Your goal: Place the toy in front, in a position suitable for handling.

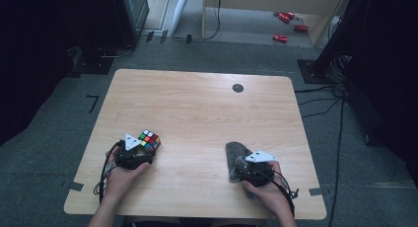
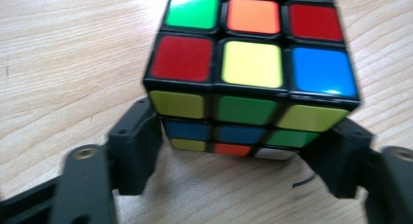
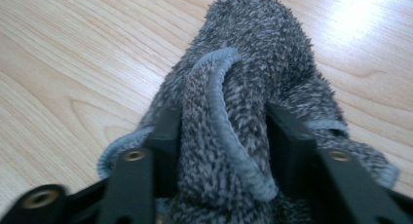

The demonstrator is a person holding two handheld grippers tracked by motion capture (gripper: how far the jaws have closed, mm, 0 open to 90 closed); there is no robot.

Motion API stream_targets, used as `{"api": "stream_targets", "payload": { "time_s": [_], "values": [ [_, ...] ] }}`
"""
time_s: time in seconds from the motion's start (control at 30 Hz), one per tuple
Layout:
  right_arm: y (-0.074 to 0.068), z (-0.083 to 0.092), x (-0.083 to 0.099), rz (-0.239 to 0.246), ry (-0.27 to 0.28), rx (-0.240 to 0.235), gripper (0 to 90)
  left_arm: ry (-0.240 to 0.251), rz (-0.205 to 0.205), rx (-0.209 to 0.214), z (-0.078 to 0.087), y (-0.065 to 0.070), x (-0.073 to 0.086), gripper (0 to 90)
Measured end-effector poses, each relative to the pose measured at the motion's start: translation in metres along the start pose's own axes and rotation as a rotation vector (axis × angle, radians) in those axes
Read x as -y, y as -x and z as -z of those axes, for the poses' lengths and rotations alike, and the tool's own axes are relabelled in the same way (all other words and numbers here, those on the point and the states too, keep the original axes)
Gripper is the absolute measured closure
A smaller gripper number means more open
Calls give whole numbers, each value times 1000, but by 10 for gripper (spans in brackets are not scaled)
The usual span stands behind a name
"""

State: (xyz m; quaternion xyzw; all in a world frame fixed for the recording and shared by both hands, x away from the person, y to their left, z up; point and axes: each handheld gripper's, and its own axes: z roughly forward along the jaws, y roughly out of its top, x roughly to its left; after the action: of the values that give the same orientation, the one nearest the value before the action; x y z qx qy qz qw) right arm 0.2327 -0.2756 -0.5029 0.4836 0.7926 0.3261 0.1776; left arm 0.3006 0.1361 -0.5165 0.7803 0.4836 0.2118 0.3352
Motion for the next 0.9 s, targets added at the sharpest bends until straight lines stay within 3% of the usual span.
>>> {"api": "stream_targets", "payload": {
  "time_s": [0.2, 0.27, 0.3, 0.43, 0.47, 0.5, 0.67, 0.9],
  "values": [
    [-2, 4, -3, 13, 39, -17, 675, 37, 9, -9, 5, 1, 1, 349],
    [-4, 13, -12, -6, 100, -46, 694, 55, 20, 22, 9, 3, 0, 351],
    [-4, 13, -12, -6, 100, -46, 694, 76, 24, 39, 11, 5, -1, 351],
    [-13, 32, -37, -16, 226, -95, 702, 133, -42, 85, 19, 24, -14, 352],
    [-16, 36, -44, -8, 247, -112, 702, 147, -93, 113, 21, 36, -21, 353],
    [-20, 39, -50, 0, 267, -126, 701, 147, -93, 113, 21, 36, -21, 353],
    [-32, 43, -71, 52, 309, -164, 693, 165, -241, 174, 15, 66, -28, 353],
    [-44, 30, -83, 77, 308, -198, 695, 143, -279, 238, 8, 87, -29, 353]
  ]
}}
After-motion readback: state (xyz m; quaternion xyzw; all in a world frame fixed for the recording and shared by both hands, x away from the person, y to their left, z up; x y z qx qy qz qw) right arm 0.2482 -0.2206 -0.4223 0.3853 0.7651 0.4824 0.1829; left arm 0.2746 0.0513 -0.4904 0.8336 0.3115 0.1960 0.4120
